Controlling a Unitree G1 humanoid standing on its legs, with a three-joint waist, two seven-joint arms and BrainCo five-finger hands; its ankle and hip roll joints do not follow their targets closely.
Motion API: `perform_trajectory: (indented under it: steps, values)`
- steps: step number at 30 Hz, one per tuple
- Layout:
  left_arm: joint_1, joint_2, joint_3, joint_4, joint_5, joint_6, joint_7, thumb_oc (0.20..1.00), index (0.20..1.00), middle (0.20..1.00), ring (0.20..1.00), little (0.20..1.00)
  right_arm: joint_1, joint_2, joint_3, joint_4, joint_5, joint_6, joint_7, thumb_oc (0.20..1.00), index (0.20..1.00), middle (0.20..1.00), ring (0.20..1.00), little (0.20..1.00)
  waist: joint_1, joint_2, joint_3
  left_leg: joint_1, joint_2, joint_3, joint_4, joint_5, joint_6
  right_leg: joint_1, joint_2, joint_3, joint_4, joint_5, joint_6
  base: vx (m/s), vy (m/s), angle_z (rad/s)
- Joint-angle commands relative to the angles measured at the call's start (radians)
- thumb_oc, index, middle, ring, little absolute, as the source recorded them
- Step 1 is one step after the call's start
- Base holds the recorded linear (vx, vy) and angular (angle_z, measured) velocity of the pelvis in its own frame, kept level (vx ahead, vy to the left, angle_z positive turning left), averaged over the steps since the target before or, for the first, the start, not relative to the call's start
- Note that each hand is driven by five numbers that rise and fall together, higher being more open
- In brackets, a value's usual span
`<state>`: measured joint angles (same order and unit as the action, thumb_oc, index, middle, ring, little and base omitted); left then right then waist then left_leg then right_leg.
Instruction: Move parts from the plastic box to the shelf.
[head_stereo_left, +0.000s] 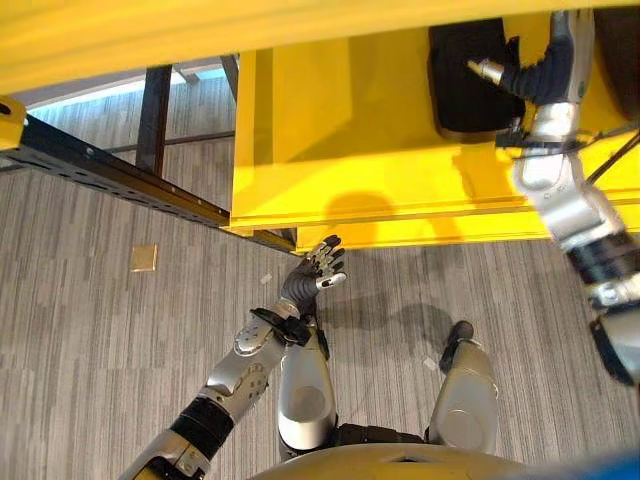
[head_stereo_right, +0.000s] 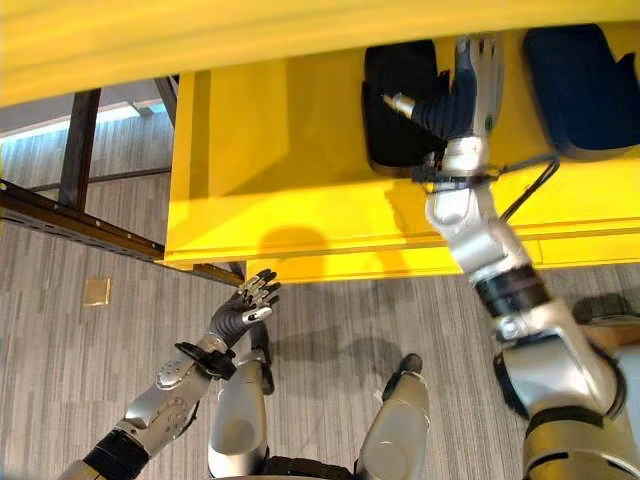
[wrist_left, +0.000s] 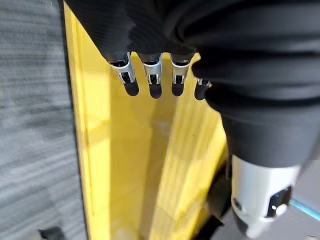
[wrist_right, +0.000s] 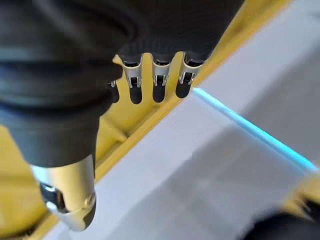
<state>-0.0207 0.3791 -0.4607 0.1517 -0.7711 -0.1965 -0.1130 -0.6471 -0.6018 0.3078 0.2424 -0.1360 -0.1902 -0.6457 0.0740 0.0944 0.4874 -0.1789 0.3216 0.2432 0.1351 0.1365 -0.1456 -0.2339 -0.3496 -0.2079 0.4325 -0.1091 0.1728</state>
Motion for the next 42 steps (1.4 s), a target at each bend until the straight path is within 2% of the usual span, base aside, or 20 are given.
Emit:
perform_trajectory:
  steps: [1,3,4,8,10,13,14,21,27,28,29,30,31,32,33,35,36,39,40,42]
  values:
    - [0.031,-0.023,0.027,-0.037,0.013,-0.080,-0.019,1.000,1.000,1.000,1.000,1.000,0.085,0.052,-0.050,-0.115,0.145,-0.072,0.099,1.000,1.000,1.000,1.000,1.000,-0.032,-0.044,-0.039,0.078,0.005,0.040,0.003,-0.054,0.015,0.004,0.092,-0.013,0.020,-0.021,-0.079,0.09,0.156,-0.13]
    - [0.055,-0.044,0.047,-0.042,0.010,-0.090,-0.005,1.000,1.000,1.000,1.000,1.000,0.217,0.086,-0.049,-0.198,0.194,-0.100,0.145,1.000,1.000,1.000,1.000,1.000,-0.058,-0.052,-0.060,0.110,0.012,0.058,-0.026,-0.045,0.012,0.039,0.095,-0.010,-0.028,-0.006,-0.076,0.15,0.225,-0.32]
    - [0.136,-0.094,0.098,-0.045,-0.013,-0.134,0.040,1.000,1.000,1.000,1.000,1.000,0.525,0.136,-0.037,-0.360,0.268,-0.124,0.209,1.000,1.000,1.000,1.000,1.000,-0.110,-0.071,-0.134,0.176,0.014,0.100,-0.069,-0.036,0.011,0.125,0.092,-0.009,-0.154,0.043,-0.059,0.19,0.275,-0.25]
    - [0.184,-0.092,0.101,-0.066,0.033,-0.155,0.044,1.000,1.000,1.000,1.000,1.000,0.622,0.146,-0.005,-0.405,0.322,-0.092,0.306,1.000,1.000,1.000,1.000,1.000,-0.127,-0.079,-0.179,0.210,0.006,0.121,-0.077,-0.048,0.016,0.178,0.090,-0.011,-0.230,0.074,-0.046,0.07,0.153,-0.27]
    - [0.199,-0.080,0.107,-0.084,0.030,-0.164,0.047,1.000,1.000,1.000,1.000,1.000,0.631,0.136,0.013,-0.417,0.297,-0.105,0.340,1.000,1.000,1.000,1.000,1.000,-0.124,-0.082,-0.196,0.225,-0.003,0.130,-0.077,-0.059,0.022,0.202,0.086,-0.022,-0.256,0.084,-0.041,0.02,0.167,0.01]
    - [0.196,-0.034,0.113,-0.106,0.045,-0.176,0.068,1.000,1.000,1.000,1.000,1.000,0.620,0.114,0.043,-0.417,0.283,-0.096,0.308,1.000,1.000,1.000,1.000,1.000,-0.104,-0.092,-0.217,0.239,-0.027,0.127,-0.062,-0.090,0.039,0.238,0.072,-0.042,-0.273,0.095,-0.026,0.00,0.241,0.03]
    - [0.188,-0.021,0.117,-0.105,0.052,-0.169,0.055,1.000,1.000,1.000,1.000,1.000,0.619,0.115,0.043,-0.406,0.295,-0.065,0.287,1.000,1.000,1.000,1.000,1.000,-0.096,-0.100,-0.223,0.243,-0.041,0.128,-0.050,-0.109,0.052,0.250,0.065,-0.047,-0.272,0.095,-0.020,0.00,0.246,0.08]
    - [0.137,0.021,0.114,-0.100,0.126,-0.139,-0.023,1.000,1.000,1.000,1.000,1.000,0.646,0.134,0.014,-0.366,0.287,-0.026,0.225,1.000,1.000,1.000,1.000,1.000,-0.091,-0.135,-0.219,0.225,-0.086,0.143,0.037,-0.179,0.103,0.256,0.027,-0.041,-0.255,0.122,0.004,-0.05,0.173,0.06]
    - [0.078,0.017,0.091,-0.065,0.112,-0.116,-0.070,1.000,1.000,1.000,1.000,1.000,0.654,0.174,-0.024,-0.288,0.298,-0.016,0.140,1.000,1.000,1.000,1.000,1.000,-0.109,-0.161,-0.198,0.211,-0.124,0.186,0.081,-0.229,0.133,0.230,-0.016,-0.039,-0.293,0.236,0.024,-0.09,0.116,-0.23]
    - [0.077,0.017,0.091,-0.061,0.115,-0.118,-0.067,1.000,1.000,1.000,1.000,1.000,0.656,0.179,-0.034,-0.280,0.302,-0.015,0.139,1.000,1.000,1.000,1.000,1.000,-0.111,-0.166,-0.195,0.216,-0.128,0.200,0.077,-0.233,0.134,0.221,-0.021,-0.050,-0.298,0.258,0.029,-0.04,0.085,-0.62]
    - [0.086,0.015,0.093,-0.054,0.122,-0.130,-0.068,1.000,1.000,1.000,1.000,1.000,0.660,0.185,-0.050,-0.267,0.291,-0.016,0.144,1.000,1.000,1.000,1.000,1.000,-0.109,-0.166,-0.188,0.242,-0.130,0.221,0.070,-0.260,0.126,0.217,-0.028,-0.087,-0.291,0.279,0.052,-0.05,0.085,-0.72]
    - [0.096,0.015,0.097,-0.049,0.122,-0.146,-0.063,1.000,1.000,1.000,1.000,1.000,0.659,0.186,-0.058,-0.261,0.292,-0.020,0.159,1.000,1.000,1.000,1.000,1.000,-0.105,-0.167,-0.186,0.256,-0.132,0.242,0.056,-0.257,0.125,0.209,-0.025,-0.119,-0.280,0.289,0.056,-0.07,0.108,-1.07]
    - [0.119,0.018,0.108,-0.047,0.113,-0.170,-0.055,1.000,1.000,1.000,1.000,1.000,0.661,0.182,-0.067,-0.258,0.297,-0.020,0.181,1.000,1.000,1.000,1.000,1.000,-0.100,-0.162,-0.185,0.272,-0.133,0.275,0.034,-0.249,0.129,0.193,-0.021,-0.161,-0.222,0.282,0.056,-0.11,0.070,-1.49]
    - [0.129,0.019,0.113,-0.048,0.107,-0.180,-0.057,1.000,1.000,1.000,1.000,1.000,0.662,0.178,-0.071,-0.258,0.296,-0.019,0.181,1.000,1.000,1.000,1.000,1.000,-0.095,-0.156,-0.186,0.275,-0.131,0.285,0.025,-0.240,0.133,0.189,-0.020,-0.173,-0.179,0.266,0.049,-0.11,0.058,-1.61]
    - [0.143,0.023,0.126,-0.046,0.095,-0.195,-0.059,1.000,1.000,1.000,1.000,1.000,0.667,0.163,-0.077,-0.260,0.297,-0.016,0.181,1.000,1.000,1.000,1.000,1.000,-0.087,-0.140,-0.193,0.267,-0.123,0.295,0.013,-0.224,0.146,0.186,-0.019,-0.187,-0.095,0.216,0.019,-0.08,-0.013,-1.44]
    - [0.155,0.022,0.141,-0.047,0.075,-0.213,-0.060,1.000,1.000,1.000,1.000,1.000,0.662,0.146,-0.077,-0.268,0.296,-0.001,0.175,1.000,1.000,1.000,1.000,1.000,-0.067,-0.126,-0.205,0.263,-0.098,0.321,0.010,-0.207,0.145,0.204,-0.013,-0.241,-0.062,0.136,-0.021,-0.04,-0.159,-0.97]
    - [0.158,0.023,0.154,-0.052,0.063,-0.215,-0.046,1.000,1.000,1.000,1.000,1.000,0.651,0.139,-0.074,-0.269,0.290,0.009,0.177,1.000,1.000,1.000,1.000,1.000,-0.059,-0.128,-0.212,0.255,-0.073,0.356,0.025,-0.190,0.126,0.245,0.024,-0.285,-0.122,0.085,-0.041,0.02,-0.323,-0.70]
    - [0.159,0.004,0.176,-0.039,0.063,-0.186,0.002,1.000,1.000,1.000,1.000,1.000,0.643,0.138,-0.077,-0.271,0.273,0.049,0.160,1.000,1.000,1.000,1.000,1.000,-0.066,-0.147,-0.217,0.241,-0.042,0.385,0.050,-0.172,0.100,0.290,0.086,-0.286,-0.228,0.067,-0.040,0.14,-0.440,-1.67]
    - [0.172,-0.001,0.201,-0.023,0.068,-0.171,-0.026,1.000,1.000,1.000,1.000,1.000,0.654,0.132,-0.094,-0.268,0.278,0.085,0.119,1.000,1.000,1.000,1.000,1.000,-0.077,-0.148,-0.220,0.232,-0.016,0.386,0.064,-0.159,0.084,0.285,0.107,-0.276,-0.235,0.056,-0.046,0.23,-0.681,-1.51]
    - [0.234,0.002,0.222,-0.051,0.029,-0.148,-0.149,1.000,1.000,1.000,1.000,1.000,0.712,0.101,-0.177,-0.260,0.249,0.069,0.072,1.000,1.000,1.000,1.000,1.000,-0.113,-0.150,-0.219,0.231,0.039,0.398,0.077,-0.142,0.059,0.258,0.141,-0.260,-0.200,0.020,-0.082,0.24,-0.687,-0.70]
